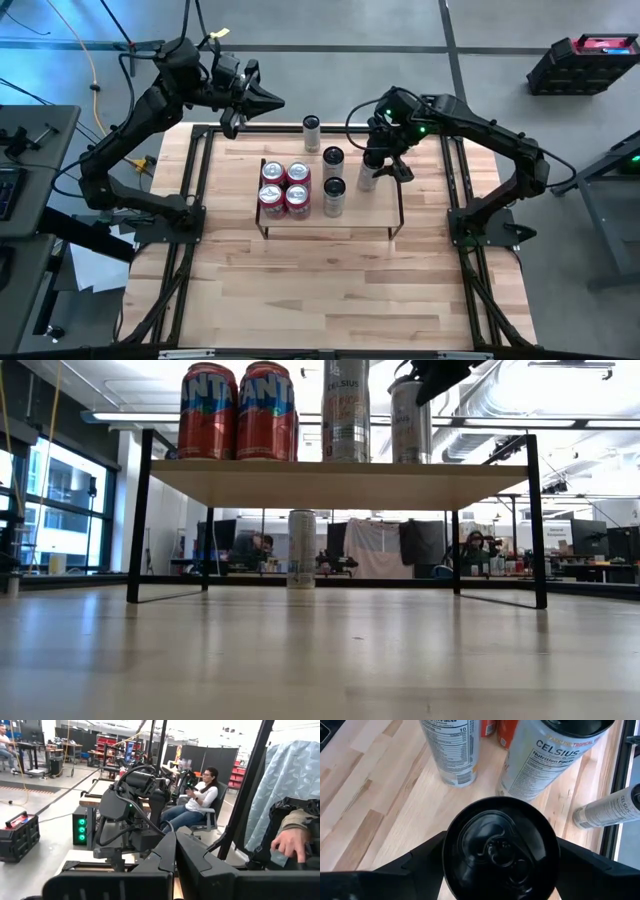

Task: Place canned beverage on shelf
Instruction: Put the white yellow soda can on the shelf

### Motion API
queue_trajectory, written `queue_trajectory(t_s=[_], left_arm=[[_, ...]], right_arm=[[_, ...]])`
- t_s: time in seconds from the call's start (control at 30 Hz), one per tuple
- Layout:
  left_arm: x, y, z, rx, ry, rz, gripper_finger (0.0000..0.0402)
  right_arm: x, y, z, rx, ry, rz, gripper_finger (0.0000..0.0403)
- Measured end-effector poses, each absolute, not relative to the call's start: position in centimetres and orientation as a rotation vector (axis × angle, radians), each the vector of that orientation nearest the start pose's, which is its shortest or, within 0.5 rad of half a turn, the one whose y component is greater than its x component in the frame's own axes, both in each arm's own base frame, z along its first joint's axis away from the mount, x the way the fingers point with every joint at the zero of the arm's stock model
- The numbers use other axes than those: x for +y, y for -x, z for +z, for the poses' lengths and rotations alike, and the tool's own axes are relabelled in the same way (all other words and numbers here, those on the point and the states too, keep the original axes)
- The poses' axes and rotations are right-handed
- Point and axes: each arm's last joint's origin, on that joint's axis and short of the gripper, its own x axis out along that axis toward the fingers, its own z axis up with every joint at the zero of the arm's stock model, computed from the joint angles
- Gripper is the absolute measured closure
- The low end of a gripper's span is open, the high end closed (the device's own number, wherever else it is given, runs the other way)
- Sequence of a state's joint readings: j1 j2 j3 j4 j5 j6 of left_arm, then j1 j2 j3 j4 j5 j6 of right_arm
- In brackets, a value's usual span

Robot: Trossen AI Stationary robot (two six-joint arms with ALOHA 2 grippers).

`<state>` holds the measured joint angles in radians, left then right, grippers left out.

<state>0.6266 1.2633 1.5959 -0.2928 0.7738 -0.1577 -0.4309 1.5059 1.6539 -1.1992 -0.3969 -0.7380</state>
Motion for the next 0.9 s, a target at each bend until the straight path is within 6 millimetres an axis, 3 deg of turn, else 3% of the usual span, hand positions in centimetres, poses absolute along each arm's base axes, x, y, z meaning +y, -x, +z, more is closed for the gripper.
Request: queue_trajectory(t_s=[0.9], left_arm=[[12.5, -20.9, 49.6, -0.032, 0.116, -0.113, 0.0401]], right_arm=[[-10.4, -24.5, 38.7, 1.026, 0.267, 0.149, 0.0107]])
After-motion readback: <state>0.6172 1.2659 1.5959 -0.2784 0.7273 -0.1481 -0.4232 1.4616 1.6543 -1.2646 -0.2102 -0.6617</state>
